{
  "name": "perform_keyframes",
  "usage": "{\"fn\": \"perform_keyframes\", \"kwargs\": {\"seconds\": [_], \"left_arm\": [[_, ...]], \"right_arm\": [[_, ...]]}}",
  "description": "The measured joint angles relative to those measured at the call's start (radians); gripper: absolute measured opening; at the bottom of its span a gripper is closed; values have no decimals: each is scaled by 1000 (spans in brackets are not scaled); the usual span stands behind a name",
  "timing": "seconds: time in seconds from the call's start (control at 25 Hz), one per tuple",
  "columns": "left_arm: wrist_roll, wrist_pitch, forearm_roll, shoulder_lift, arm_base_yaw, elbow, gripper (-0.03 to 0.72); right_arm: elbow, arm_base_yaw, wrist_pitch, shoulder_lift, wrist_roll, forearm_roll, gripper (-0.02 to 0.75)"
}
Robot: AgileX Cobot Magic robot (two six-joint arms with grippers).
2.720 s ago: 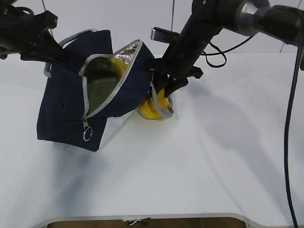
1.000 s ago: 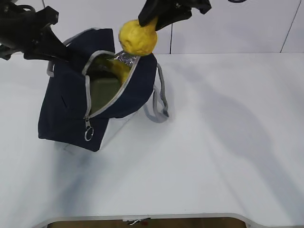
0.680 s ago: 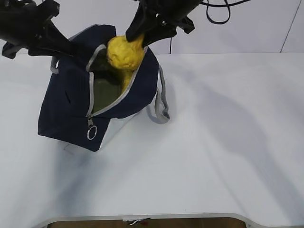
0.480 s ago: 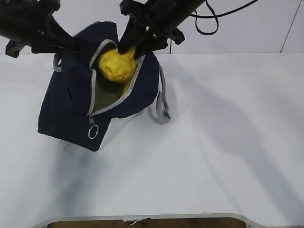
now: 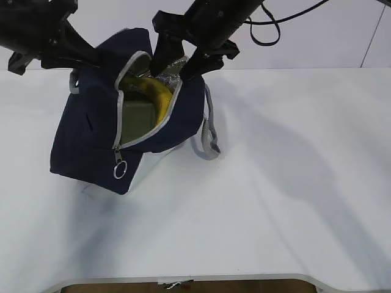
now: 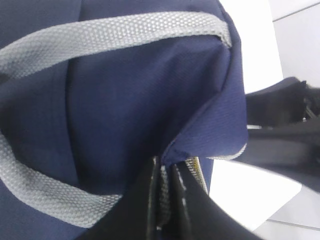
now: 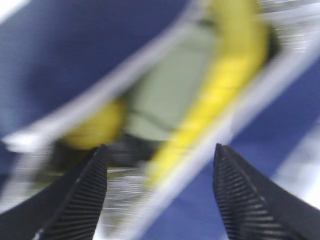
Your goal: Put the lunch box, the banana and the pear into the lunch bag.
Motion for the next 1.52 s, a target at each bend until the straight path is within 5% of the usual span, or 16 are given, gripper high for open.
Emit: {"fn": "perform_keyframes", "kwargs": {"seconds": [0.2,0.44,1.08,1.2,1.44,1.52], "left_arm": [[0,0,12,0,0,0,15],[0,-6,41,0,0,0,15],[28,-8,49,0,0,0,15],[28,-9,49,0,0,0,15],[28,-9,49,0,0,0,15],[28,-9,49,0,0,0,15]], "right_arm": [[0,-2,0,-43,33,-207,532],[72,-4,-1,-51,60,-297,532],[109,-4,-3,61,74,-190,515],[109,-4,-5,67,74,-186,423],[109,-4,-7,67,72,-184,67],[107,-4,-7,67,63,-184,19]]}}
